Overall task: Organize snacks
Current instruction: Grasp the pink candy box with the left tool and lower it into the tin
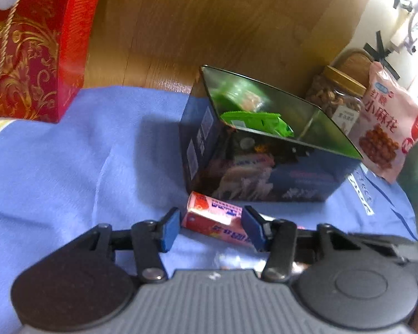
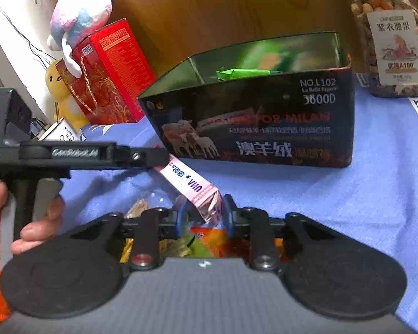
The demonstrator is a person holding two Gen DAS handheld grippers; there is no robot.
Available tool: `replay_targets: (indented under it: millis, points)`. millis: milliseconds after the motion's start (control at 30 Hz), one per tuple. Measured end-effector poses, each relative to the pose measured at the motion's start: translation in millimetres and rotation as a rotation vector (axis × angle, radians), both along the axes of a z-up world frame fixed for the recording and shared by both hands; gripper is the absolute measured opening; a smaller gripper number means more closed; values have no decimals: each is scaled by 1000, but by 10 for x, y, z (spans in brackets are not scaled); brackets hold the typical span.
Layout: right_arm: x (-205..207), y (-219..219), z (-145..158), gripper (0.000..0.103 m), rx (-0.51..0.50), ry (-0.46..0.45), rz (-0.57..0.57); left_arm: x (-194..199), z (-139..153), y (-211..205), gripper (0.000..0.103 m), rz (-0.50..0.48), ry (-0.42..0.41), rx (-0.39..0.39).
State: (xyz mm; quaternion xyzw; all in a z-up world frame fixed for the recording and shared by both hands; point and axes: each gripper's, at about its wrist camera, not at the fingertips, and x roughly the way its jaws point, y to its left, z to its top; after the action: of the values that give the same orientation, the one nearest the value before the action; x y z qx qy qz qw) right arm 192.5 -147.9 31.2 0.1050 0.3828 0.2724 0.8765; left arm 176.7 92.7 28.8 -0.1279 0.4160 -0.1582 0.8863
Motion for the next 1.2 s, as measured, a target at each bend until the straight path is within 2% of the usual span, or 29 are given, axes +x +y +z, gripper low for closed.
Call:
replay_targets:
  millis: [100,233,367,467,567,667,767,900,967,1033,1133,1200]
  points:
    - [-25,-61,-7,27,20,-8,-20,-176,53,-18,40,-9,-2,16]
    - [-91,-55,50,27,20,-50,-40,-334,165,-81,40,-1,-34,56]
    - [-252,-34,258,27,10,-136,-53,-419,419,-46,40,-5,-92,26]
    - [-339,-99,464,27,26,-208,-63,-373,661,-107,40,-17,-161,14]
    - [-274,-154,616,27,14,-271,-102,-153,809,-257,41,-25,-202,31]
    - [-45,-225,692,27,14,-292,-149,145,785,-408,41,-35,-184,32]
    - [135,-239,693,27,-13,-292,-194,416,634,-524,40,-31,-138,35]
    - [300,-200,601,31,-74,-274,-210,548,456,-583,41,-3,-115,49]
    - [303,-174,558,37,-94,-273,-223,513,466,-567,45,-6,-115,43]
    - [238,-224,564,45,-71,-287,-243,425,522,-557,49,-17,-128,42]
    - [40,-361,606,45,-4,-295,-269,180,648,-468,50,-28,-179,69]
    - [-177,-486,580,45,66,-264,-257,-58,688,-416,52,-42,-186,74]
